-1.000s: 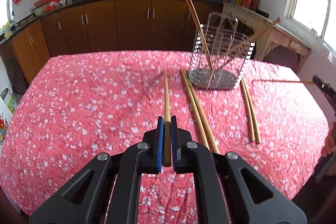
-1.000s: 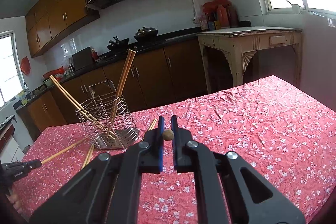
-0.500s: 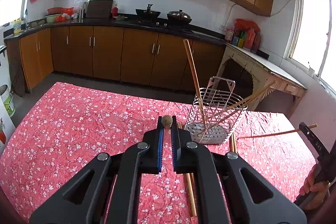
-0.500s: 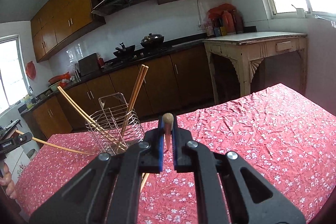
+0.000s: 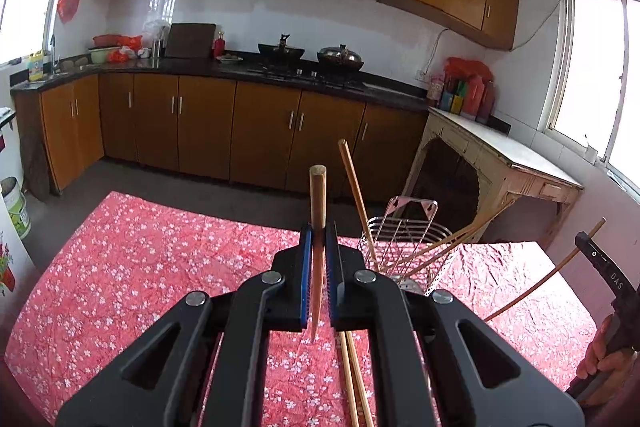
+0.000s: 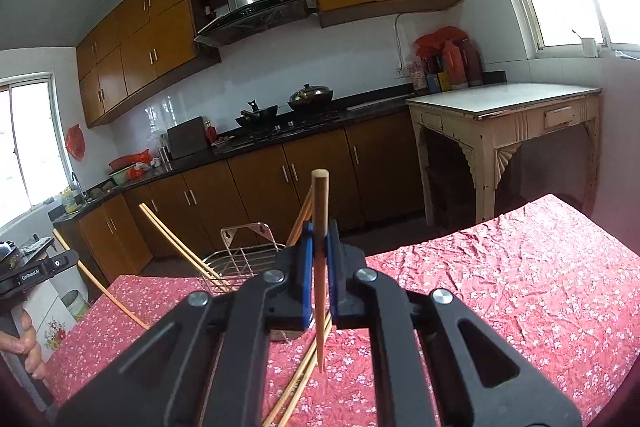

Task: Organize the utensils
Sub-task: 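Lower both chopsticks into the wire holder and open both grippers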

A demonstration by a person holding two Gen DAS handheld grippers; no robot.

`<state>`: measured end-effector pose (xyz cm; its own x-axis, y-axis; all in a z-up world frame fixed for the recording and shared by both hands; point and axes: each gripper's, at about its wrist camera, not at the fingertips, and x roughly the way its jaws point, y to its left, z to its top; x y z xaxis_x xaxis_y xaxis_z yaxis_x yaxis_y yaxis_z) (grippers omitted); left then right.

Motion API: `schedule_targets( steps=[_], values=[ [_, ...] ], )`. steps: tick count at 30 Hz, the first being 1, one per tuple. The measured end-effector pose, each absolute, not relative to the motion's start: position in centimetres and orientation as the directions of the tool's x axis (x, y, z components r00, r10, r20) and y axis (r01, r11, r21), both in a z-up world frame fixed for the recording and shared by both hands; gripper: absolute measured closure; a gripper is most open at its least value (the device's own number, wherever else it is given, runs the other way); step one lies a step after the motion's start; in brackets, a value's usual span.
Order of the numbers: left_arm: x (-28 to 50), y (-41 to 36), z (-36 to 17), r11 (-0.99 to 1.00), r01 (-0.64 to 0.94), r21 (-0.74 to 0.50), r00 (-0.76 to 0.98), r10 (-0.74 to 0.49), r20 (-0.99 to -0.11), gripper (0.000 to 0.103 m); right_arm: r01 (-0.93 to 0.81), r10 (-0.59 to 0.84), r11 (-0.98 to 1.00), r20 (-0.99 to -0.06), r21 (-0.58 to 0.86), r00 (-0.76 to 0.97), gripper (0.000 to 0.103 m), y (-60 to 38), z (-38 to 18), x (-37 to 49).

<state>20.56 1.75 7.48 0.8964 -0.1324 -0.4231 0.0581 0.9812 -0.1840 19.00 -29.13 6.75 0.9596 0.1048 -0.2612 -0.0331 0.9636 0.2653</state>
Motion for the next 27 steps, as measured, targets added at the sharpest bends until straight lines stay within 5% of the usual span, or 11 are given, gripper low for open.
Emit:
schedule_targets(
  steps=[19, 27],
  values=[
    [23.7, -3.6, 17.2, 0.970, 0.104, -0.219, 0.971, -0.147, -0.190, 0.097, -0.139, 0.166, 0.956, -0.085, 0.259, 0.982, 0.095, -25.0, 17.4, 24.5],
    [28.2, -5.3, 13.0, 0.972, 0.093, -0.217, 0.947, -0.154, -0.282, 0.097, -0.133, 0.179, 0.960, -0.177, 0.247, 0.968, 0.096, -23.5, 14.2, 29.3]
  ],
)
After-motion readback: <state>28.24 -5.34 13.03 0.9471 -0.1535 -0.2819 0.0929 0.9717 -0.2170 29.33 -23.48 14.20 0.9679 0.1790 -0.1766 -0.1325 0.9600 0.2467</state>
